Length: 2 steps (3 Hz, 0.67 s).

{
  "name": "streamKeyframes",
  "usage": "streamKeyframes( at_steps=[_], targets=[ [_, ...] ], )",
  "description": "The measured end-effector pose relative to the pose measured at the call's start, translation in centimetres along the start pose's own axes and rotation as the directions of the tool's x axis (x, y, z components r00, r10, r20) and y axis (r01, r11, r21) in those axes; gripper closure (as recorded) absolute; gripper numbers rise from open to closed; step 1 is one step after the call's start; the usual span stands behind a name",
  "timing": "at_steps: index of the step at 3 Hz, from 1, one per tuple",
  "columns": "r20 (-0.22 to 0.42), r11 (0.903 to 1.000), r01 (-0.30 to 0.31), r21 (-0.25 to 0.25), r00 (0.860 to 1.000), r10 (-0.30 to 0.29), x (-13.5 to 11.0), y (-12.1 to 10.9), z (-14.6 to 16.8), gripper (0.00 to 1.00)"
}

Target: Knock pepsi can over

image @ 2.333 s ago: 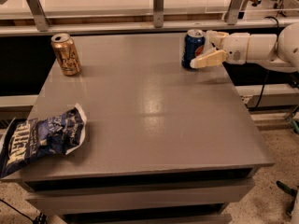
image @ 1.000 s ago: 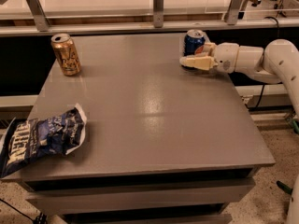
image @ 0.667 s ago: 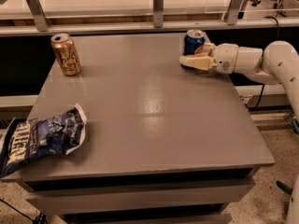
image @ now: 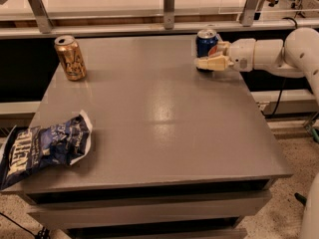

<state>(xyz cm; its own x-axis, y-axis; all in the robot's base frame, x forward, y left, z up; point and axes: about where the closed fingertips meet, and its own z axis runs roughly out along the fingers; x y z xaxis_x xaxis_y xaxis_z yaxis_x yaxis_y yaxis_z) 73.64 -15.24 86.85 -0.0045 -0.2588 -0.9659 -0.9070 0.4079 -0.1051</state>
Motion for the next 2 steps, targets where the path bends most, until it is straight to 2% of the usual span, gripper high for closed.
streamKeyframes(
  at_steps=[1,2],
  targets=[
    [-0.226,0.9933,0.115,0.011,0.968,-0.110,-1.1,-0.4,-0.5,0.71],
    [-0.415,0.9673,0.253,-0.021,0.878,-0.238,-2.1,-0.3,-1.0,0.71]
  ],
)
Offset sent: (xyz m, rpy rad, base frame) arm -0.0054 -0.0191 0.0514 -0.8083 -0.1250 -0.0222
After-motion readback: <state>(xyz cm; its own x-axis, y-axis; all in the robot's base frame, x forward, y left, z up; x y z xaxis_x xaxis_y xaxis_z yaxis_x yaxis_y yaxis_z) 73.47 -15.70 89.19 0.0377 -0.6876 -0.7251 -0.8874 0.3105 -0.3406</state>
